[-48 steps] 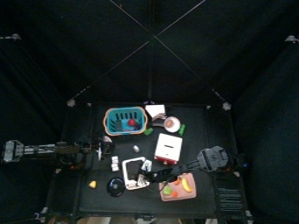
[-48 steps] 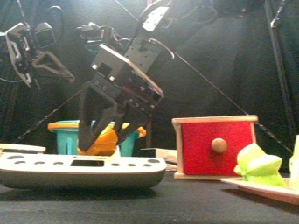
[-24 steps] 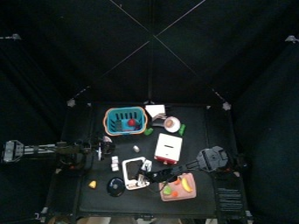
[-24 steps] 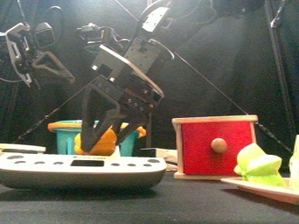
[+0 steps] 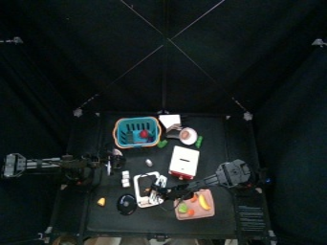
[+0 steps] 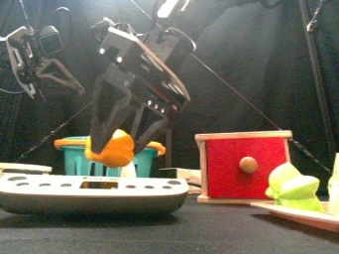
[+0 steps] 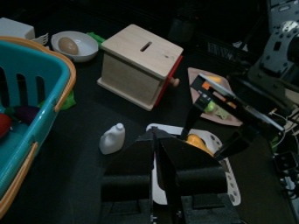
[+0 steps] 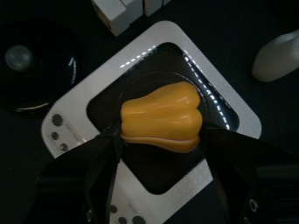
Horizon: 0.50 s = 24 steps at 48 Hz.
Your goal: Grab squash
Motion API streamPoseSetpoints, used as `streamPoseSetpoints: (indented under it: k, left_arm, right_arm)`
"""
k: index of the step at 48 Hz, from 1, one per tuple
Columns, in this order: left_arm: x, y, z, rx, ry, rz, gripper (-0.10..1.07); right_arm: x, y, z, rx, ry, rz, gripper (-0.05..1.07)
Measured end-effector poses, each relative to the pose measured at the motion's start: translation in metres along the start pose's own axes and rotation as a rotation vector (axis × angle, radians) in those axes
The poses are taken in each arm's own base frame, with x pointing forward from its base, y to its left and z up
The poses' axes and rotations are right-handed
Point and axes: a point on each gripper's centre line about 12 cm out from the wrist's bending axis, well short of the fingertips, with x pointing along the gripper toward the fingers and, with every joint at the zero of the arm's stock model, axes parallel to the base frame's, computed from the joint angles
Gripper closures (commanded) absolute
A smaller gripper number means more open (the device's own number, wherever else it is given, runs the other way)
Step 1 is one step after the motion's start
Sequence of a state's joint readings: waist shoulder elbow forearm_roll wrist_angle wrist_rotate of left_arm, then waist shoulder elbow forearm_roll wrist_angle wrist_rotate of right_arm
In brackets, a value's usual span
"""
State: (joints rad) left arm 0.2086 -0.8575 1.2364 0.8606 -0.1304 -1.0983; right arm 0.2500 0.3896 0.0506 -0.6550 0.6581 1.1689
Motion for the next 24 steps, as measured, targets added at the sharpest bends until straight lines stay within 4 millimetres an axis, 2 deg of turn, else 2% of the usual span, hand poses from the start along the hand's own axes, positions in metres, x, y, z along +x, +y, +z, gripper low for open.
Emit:
streamPoseSetpoints:
  k: [10, 24]
  left_arm:
    - [0.000, 0.000, -0.001, -0.001, 0.001, 0.002, 0.53]
    - [0.000, 0.000, 0.000, -0.008, -0.002, -0.001, 0.53]
  right_arm:
    - [0.000, 0.000, -0.001, 0.058, 0.034, 0.008, 0.16]
    - [-0.007, 0.002, 0.011, 0.173, 0.073, 0.027, 0.16]
